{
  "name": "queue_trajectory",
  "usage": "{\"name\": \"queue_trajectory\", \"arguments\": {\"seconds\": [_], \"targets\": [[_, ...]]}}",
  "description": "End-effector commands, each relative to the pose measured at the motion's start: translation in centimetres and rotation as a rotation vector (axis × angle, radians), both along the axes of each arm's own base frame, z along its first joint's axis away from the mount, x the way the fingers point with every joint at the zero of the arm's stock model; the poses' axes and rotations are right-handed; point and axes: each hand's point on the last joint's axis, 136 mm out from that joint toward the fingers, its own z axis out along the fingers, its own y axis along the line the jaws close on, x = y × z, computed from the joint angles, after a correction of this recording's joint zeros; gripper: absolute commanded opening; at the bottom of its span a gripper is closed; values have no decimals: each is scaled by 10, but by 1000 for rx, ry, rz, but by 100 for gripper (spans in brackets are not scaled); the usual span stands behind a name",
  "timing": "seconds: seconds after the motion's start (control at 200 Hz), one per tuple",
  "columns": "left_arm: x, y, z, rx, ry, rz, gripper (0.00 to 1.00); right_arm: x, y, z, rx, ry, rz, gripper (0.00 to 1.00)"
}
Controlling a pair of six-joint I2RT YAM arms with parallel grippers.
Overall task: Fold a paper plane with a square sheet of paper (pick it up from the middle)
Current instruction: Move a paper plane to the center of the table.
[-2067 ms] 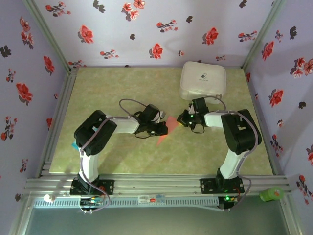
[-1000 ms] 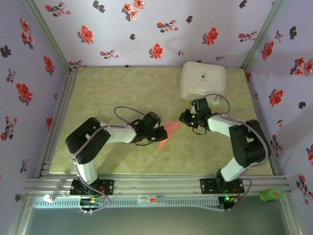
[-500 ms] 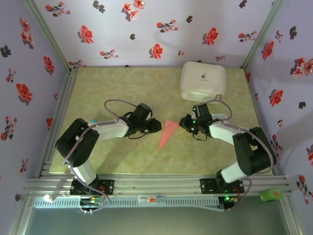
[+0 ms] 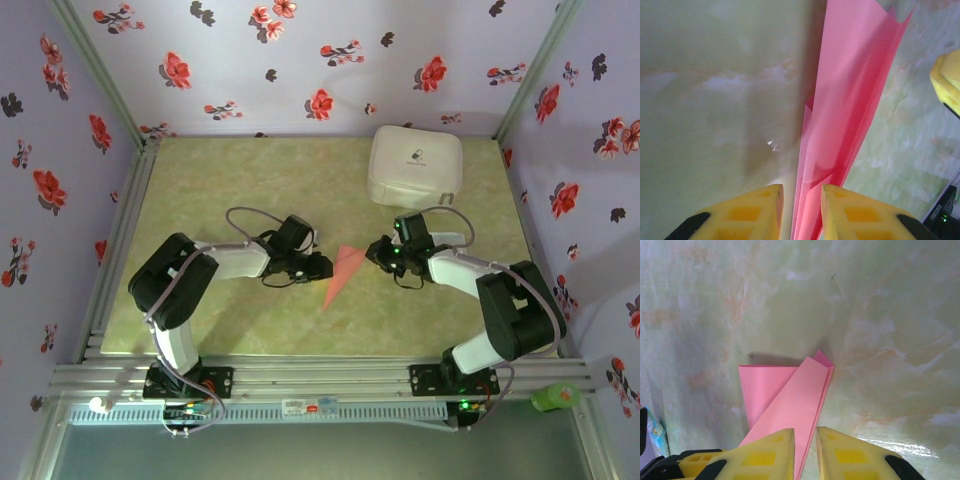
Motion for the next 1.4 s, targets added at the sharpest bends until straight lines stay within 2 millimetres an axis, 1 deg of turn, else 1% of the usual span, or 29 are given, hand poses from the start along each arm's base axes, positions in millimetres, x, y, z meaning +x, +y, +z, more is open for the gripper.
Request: {"name": "queue_trajectory", "arguments": {"seconds": [0.0, 0.21, 0.405, 0.69, 0.845, 1.055, 1.27, 1.395], "targets": [[-3, -3, -4, 5, 19, -46, 27, 3, 0, 3, -11, -18, -7, 18], [-8, 2, -9, 34, 30, -67, 27, 4, 0, 4, -15, -21, -5, 19], [-13, -6, -8, -11, 42, -110, 27, 3, 0, 0, -14, -13, -4, 19], [-13, -14, -7, -59, 44, -133, 27, 4, 2, -2, -7, -8, -1, 19], [-13, -18, -6, -88, 43, -134, 25, 4, 3, -4, -4, -3, 4, 19], [-14, -22, -9, -103, 58, -139, 24, 4, 7, -9, 17, 12, 8, 19], [-13, -29, -6, -155, 58, -144, 21, 4, 7, -10, 16, 14, 7, 20], [-13, -31, -9, -163, 67, -143, 21, 3, 6, -12, 13, 16, 6, 20]]}}
